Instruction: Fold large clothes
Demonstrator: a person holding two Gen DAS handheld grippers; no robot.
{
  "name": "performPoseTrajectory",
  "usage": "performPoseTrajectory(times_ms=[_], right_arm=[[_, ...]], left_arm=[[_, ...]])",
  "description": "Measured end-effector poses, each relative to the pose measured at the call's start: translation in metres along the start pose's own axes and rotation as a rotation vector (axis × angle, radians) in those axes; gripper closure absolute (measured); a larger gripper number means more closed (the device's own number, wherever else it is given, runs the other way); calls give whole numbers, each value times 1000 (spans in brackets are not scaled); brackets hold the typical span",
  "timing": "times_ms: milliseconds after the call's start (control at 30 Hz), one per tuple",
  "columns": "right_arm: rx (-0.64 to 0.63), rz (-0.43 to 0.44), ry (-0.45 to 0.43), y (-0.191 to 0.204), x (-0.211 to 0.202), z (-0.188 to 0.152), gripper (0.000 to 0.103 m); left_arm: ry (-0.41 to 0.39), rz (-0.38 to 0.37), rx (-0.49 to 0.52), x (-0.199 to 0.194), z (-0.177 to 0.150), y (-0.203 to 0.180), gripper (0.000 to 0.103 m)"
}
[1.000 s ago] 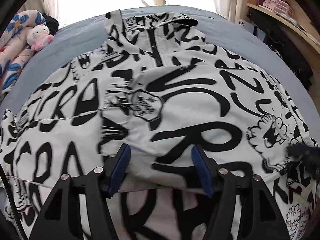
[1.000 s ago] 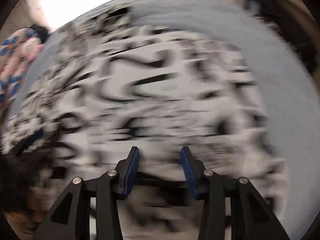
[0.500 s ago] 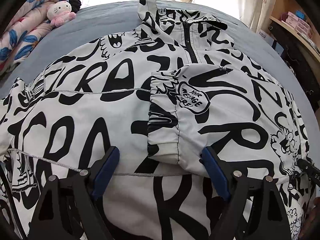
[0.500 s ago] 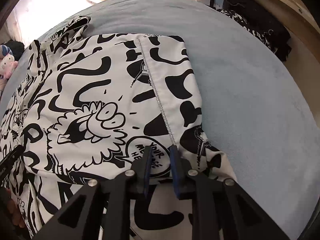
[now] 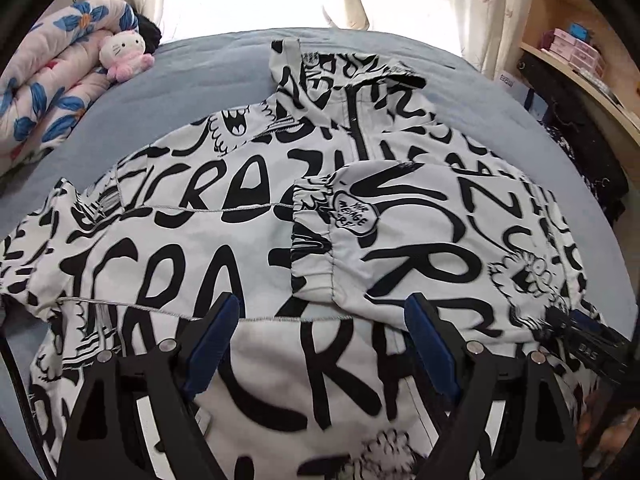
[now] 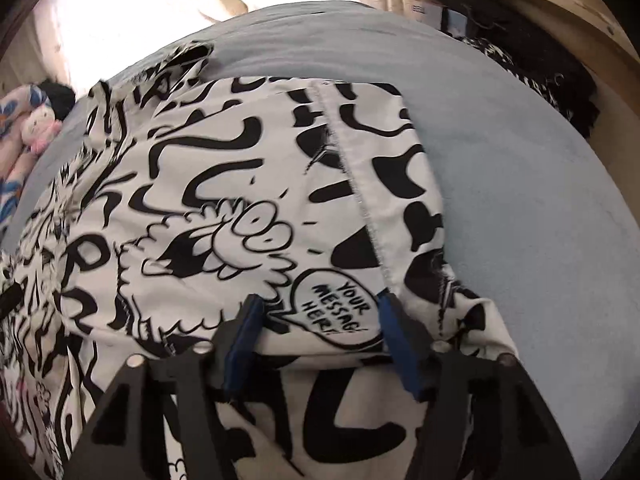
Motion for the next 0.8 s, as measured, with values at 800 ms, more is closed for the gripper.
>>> performPoseTrajectory(times_ms=[800], right_arm=[[-202,212,16,205,-93,-49,33]], left_arm=[[-58,65,-126,-115,-49,167,19]])
Point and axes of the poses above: each gripper's, at about its wrist camera, not at the fingertips, and x roughly the way its jaws point, y to its left, z to its top, the point moved 7 cm from there along x, roughly the way its jaws point, and after that the axes turned 15 degrees about z, right-handed, at the moved point
